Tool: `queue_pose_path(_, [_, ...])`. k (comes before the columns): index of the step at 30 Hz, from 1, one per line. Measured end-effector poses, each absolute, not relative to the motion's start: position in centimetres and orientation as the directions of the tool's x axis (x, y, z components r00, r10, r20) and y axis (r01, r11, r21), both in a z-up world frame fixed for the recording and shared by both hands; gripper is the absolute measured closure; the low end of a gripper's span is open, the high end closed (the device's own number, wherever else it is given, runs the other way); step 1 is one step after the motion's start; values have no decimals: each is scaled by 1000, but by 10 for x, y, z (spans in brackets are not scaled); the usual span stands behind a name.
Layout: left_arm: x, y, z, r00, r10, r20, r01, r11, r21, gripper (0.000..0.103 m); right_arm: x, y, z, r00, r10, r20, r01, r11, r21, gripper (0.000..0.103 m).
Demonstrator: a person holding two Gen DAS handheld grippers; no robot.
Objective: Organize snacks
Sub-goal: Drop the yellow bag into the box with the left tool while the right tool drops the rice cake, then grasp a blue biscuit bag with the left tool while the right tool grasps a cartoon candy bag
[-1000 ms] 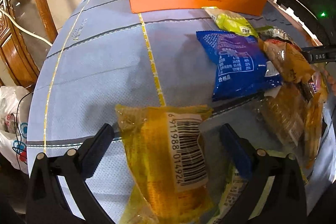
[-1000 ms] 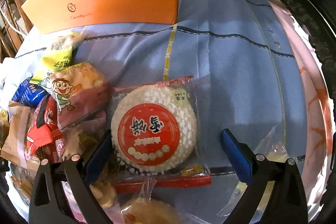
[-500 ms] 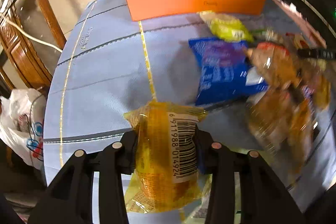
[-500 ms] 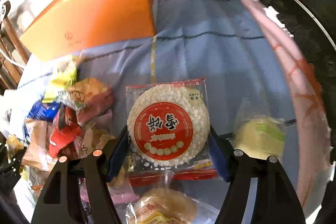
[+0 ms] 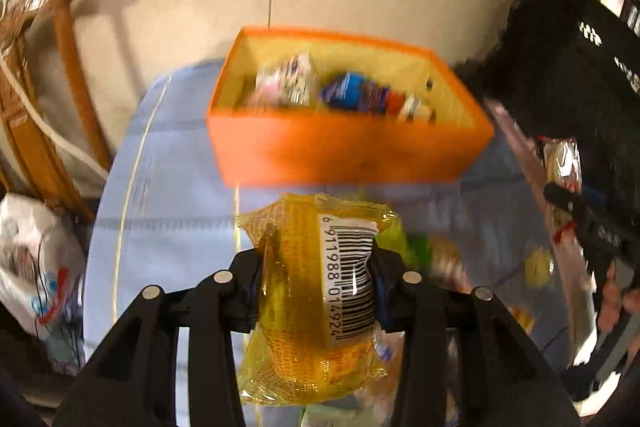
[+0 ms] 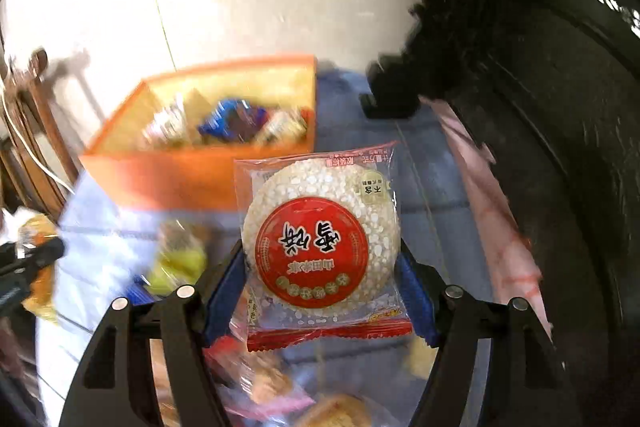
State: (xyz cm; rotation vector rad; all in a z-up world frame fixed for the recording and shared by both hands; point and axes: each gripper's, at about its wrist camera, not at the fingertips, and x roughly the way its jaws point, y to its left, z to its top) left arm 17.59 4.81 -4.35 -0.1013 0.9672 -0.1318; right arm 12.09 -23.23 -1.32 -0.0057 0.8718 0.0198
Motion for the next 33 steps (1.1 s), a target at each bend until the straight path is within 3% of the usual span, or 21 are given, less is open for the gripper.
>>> queue_pose_path(7, [263,34,8,633,-43,-773,29,999,-32,63,181,-189,43,708,91,-700,-78,996,51,32])
queue_pose_path(12, [309,41,16,620,-47,-784,-1,998,-60,63,241,-173,48,677,131,-724,-73,991,111,32])
queue_pose_path(16, [324,41,17,612,-39,-790,2,999,-47,63,258,-158,47,702,43,-711,-73,997,-12,32])
queue_pose_path(18, [326,44,15,607,-53,-793,-5,998,-70,63,267,-158,44,689,67,-721,-83,996,13,32])
queue_pose_path(19, [326,46,14,605,-65,-793,-14,996,-92,51,272,-157,43,675,73,-734,-89,996,18,31])
queue_pose_path(20, [325,49,12,612,-75,-787,-29,993,-117,34,274,-155,39,671,39,-740,-77,997,-17,28])
queue_pose_path(21, [324,51,11,619,-68,-782,-54,990,-129,7,275,-155,39,678,17,-735,-70,997,-42,7])
queue_pose_path(25, [323,53,3,614,-96,-783,-66,983,-171,4,271,-160,38,689,-16,-725,-42,997,-62,4])
queue_pose_path(33, [301,47,4,636,-25,-771,-30,998,-58,4,250,-163,36,650,42,-759,-84,996,-17,4])
